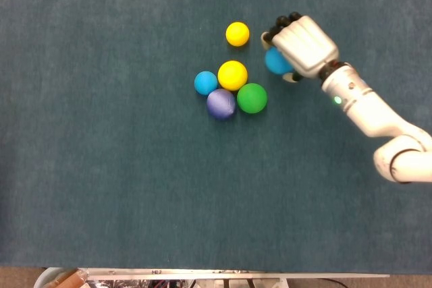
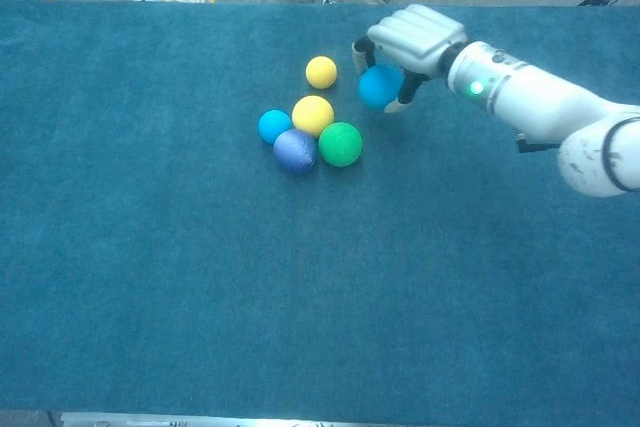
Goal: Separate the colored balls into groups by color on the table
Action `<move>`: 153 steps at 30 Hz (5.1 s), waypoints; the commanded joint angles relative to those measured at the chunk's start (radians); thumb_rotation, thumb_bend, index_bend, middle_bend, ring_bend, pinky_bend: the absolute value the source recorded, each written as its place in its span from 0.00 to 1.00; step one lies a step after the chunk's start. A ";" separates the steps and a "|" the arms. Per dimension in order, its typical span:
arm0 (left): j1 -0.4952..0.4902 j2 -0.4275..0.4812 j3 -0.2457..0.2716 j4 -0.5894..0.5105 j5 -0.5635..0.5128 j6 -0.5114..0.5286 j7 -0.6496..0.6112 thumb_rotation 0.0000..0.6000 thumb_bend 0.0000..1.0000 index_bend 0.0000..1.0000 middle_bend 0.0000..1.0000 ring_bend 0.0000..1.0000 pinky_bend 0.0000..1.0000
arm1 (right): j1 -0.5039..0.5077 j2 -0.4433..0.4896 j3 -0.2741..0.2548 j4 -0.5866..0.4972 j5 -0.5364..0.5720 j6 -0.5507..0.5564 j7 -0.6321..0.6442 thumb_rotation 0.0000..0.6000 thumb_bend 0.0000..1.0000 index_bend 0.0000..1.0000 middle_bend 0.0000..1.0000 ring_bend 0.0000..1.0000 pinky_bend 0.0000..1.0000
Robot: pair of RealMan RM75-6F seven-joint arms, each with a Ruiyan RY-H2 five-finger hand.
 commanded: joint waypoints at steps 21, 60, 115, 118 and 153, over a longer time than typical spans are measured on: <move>-0.004 -0.014 0.007 0.006 0.018 -0.001 -0.005 1.00 0.32 0.21 0.25 0.25 0.21 | -0.086 0.107 -0.080 -0.062 0.023 0.002 -0.066 1.00 0.13 0.47 0.49 0.26 0.29; 0.006 -0.018 0.014 0.015 0.024 0.012 -0.015 1.00 0.32 0.21 0.25 0.25 0.21 | -0.092 0.103 -0.093 -0.070 0.034 -0.018 -0.114 1.00 0.13 0.41 0.44 0.23 0.29; 0.004 -0.018 0.014 0.004 0.029 0.010 -0.001 1.00 0.32 0.21 0.25 0.25 0.21 | -0.014 0.197 -0.023 -0.217 0.130 0.028 -0.170 1.00 0.12 0.16 0.30 0.14 0.30; 0.005 -0.018 0.015 0.003 0.031 0.012 0.000 1.00 0.32 0.21 0.25 0.25 0.21 | -0.021 0.214 -0.043 -0.282 0.036 0.042 -0.131 1.00 0.11 0.16 0.31 0.14 0.30; 0.045 -0.025 0.026 0.055 0.038 0.054 -0.068 1.00 0.32 0.21 0.25 0.25 0.21 | 0.012 0.084 -0.106 -0.301 -0.026 -0.003 -0.237 1.00 0.11 0.19 0.32 0.14 0.29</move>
